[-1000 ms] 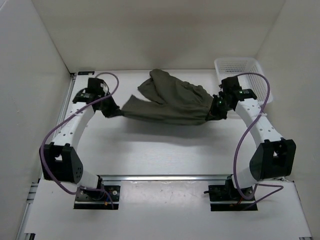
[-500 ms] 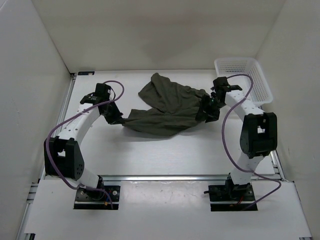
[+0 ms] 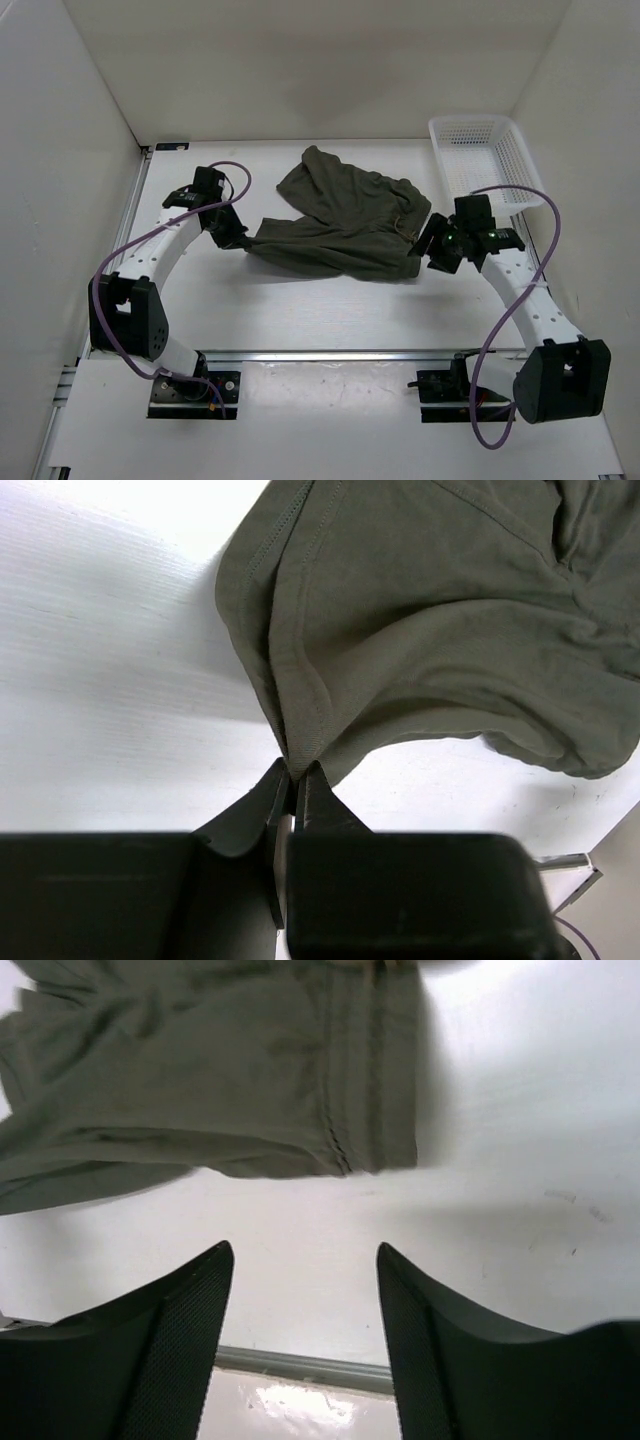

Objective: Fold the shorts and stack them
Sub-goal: Flatten the shorts out

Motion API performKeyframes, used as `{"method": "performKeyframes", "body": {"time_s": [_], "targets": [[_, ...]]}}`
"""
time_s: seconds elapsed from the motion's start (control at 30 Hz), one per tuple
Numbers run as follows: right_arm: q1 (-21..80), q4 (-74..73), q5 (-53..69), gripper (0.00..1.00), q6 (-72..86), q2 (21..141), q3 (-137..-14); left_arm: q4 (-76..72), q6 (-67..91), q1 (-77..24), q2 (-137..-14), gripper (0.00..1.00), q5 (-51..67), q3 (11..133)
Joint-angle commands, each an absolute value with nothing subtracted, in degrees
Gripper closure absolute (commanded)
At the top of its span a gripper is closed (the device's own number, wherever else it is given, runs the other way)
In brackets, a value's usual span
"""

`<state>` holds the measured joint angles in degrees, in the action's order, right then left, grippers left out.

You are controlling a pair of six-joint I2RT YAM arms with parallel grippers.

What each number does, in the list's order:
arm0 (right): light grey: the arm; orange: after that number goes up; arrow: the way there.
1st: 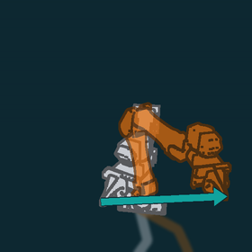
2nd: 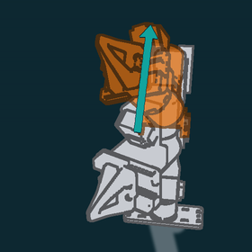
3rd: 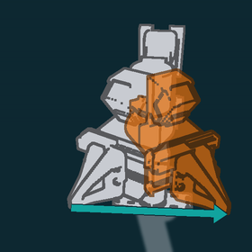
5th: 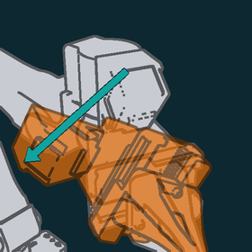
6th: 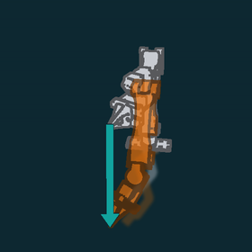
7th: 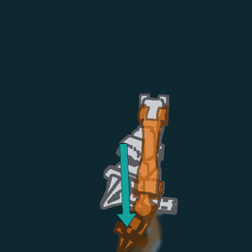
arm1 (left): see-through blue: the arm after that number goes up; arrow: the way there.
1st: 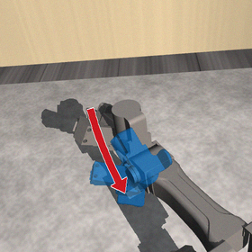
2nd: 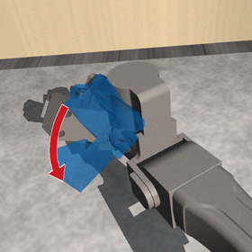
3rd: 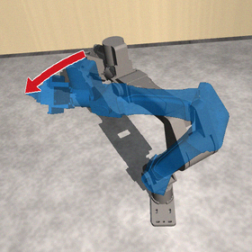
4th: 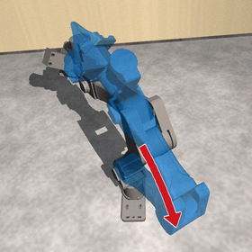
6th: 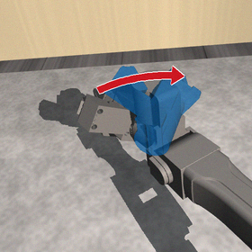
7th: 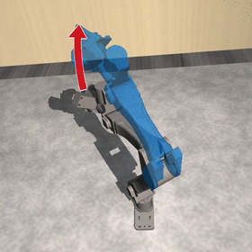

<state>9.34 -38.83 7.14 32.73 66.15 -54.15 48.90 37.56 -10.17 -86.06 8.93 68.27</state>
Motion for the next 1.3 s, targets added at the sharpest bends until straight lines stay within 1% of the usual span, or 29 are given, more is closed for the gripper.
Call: {"method": "performKeyframes", "body": {"time_s": [0.0,0.17,0.3,0.4,0.47,0.57,0.6,0.67,0.7,0.8,0.83,0.9,0.93,0.97,1.07,1.1,1.17,1.27], "targets": [[9.05,-36.31,10.09,0.37,37.78,66.97,-49.85,48.25,37.44,-10.37,-85.96,0.90,7.82,69.61],[9.05,-28.07,16.87,0.38,43.15,68.20,-40.97,48.25,37.44,-10.37,-85.96,0.90,7.21,69.61],[9.58,-21.54,16.36,0.37,45.35,72.40,-37.71,48.25,37.44,-10.37,-85.96,0.90,7.21,69.61],[9.58,-19.08,13.55,0.37,44.57,76.88,-39.19,48.25,37.44,-10.37,-85.96,0.90,7.21,70.13],[9.58,-18.37,11.70,0.37,42.90,79.88,-42.26,48.25,37.44,-10.37,-85.96,0.90,7.21,70.14],[9.58,-16.80,10.11,0.43,42.28,86.47,-46.82,48.78,37.44,-10.37,-85.96,0.90,7.21,71.27],[9.58,-16.79,10.11,0.60,42.28,90.05,-48.32,48.78,37.44,-10.37,-85.96,0.90,7.21,71.28],[9.58,-16.79,11.16,0.89,40.62,92.97,-51.75,49.30,37.44,-10.37,-86.57,0.90,7.21,72.85],[9.58,-17.31,11.16,1.00,40.61,94.82,-56.03,49.31,37.96,-10.37,-87.27,0.90,6.51,73.47],[9.58,-20.82,10.64,1.00,37.71,96.06,-64.74,49.83,37.97,-10.37,-89.29,0.90,5.98,78.56],[8.88,-23.79,9.94,1.00,36.92,97.28,-73.39,50.62,37.97,-10.37,-90.08,0.90,5.98,83.10],[8.35,-28.28,8.71,1.00,34.46,100.52,-84.58,52.72,37.35,-10.37,-93.50,0.90,5.19,90.05],[8.35,-32.56,8.70,1.00,33.67,101.85,-90.47,56.39,36.48,-10.37,-94.91,0.90,4.23,98.96],[7.74,-34.70,8.70,1.00,33.05,103.00,-101.75,58.43,35.69,-9.76,-97.45,0.90,3.52,103.75],[7.73,-40.07,8.70,1.00,31.73,105.21,-114.40,62.31,34.98,-9.76,-99.14,0.90,2.37,116.76],[7.73,-40.69,10.70,1.00,31.12,105.21,-118.00,62.31,34.98,-9.76,-99.14,0.90,2.37,117.76],[7.73,-41.22,12.30,1.00,30.41,102.50,-118.04,62.31,34.98,-9.23,-97.39,0.90,2.90,115.42],[7.73,-41.75,12.83,1.00,28.48,96.80,-111.20,59.07,34.98,-9.23,-92.82,0.90,4.31,108.22]]}}
